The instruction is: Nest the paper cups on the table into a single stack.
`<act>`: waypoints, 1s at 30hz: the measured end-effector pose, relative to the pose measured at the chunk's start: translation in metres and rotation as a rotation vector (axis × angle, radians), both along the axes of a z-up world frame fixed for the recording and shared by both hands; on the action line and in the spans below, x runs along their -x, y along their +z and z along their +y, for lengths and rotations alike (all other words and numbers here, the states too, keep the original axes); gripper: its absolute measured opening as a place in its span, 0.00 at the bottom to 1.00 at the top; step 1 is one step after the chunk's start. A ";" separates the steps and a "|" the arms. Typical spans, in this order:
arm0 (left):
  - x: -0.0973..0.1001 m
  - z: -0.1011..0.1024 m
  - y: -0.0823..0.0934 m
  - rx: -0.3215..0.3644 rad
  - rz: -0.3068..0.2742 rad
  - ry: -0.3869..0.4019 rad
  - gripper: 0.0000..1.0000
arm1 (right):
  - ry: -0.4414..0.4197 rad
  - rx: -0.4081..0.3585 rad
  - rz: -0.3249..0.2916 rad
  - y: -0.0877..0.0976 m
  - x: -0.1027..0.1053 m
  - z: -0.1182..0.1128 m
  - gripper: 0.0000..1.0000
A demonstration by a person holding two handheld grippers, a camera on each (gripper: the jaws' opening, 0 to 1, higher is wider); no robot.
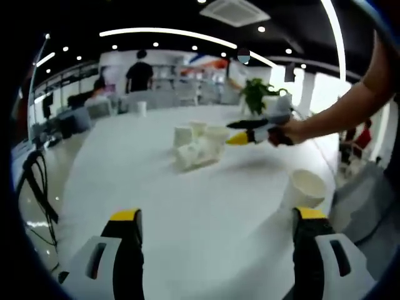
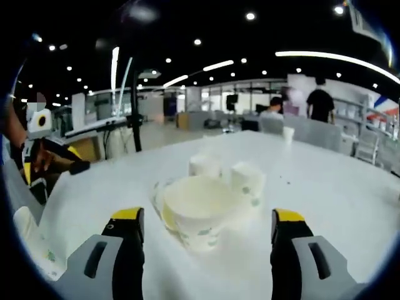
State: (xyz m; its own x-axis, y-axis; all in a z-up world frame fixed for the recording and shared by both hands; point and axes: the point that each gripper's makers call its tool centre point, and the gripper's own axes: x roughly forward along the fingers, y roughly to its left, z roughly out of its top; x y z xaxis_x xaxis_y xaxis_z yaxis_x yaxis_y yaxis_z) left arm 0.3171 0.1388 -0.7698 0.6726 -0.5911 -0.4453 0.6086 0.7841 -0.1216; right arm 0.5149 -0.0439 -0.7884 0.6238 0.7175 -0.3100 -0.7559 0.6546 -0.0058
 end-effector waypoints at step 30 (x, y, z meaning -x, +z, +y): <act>0.006 0.005 -0.006 -0.003 0.018 -0.003 0.98 | 0.022 0.022 0.046 -0.018 -0.008 0.021 0.42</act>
